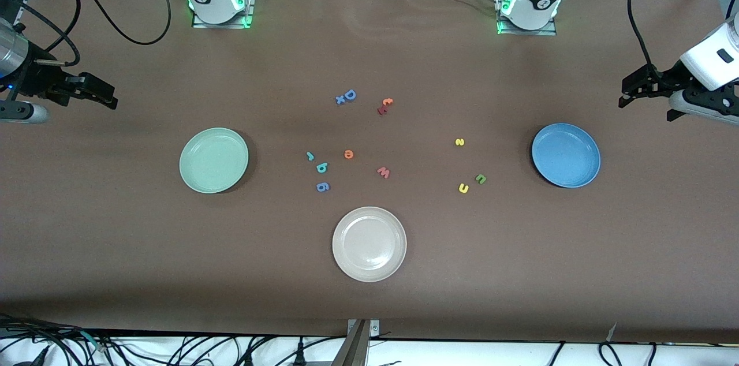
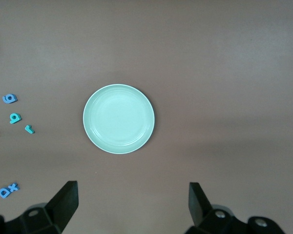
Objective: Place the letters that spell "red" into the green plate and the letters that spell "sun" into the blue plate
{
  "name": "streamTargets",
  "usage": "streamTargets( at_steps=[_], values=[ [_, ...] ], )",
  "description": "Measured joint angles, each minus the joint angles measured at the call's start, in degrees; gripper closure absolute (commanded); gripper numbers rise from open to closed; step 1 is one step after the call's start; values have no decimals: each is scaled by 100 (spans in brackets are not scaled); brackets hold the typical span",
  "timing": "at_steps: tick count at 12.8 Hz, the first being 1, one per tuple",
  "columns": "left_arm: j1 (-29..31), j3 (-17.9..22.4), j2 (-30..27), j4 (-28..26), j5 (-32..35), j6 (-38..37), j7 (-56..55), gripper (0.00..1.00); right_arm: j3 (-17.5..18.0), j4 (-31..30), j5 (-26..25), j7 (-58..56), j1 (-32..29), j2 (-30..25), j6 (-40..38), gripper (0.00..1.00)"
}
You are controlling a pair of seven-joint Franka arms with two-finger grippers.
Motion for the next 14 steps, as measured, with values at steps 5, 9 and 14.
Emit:
streamTargets(
  at_steps=[5,9,14],
  values=[
    [2,0,19,18,0,6,0,0,6,10,0,-4,-3,-1,0,0],
    [36,9,101,29,5,134,0,0,2,10,3,-4,-23,-1,0,0],
    [98,8,97,91,9,153,0,0,2,10,6,-4,-23,-1,0,0]
  ],
)
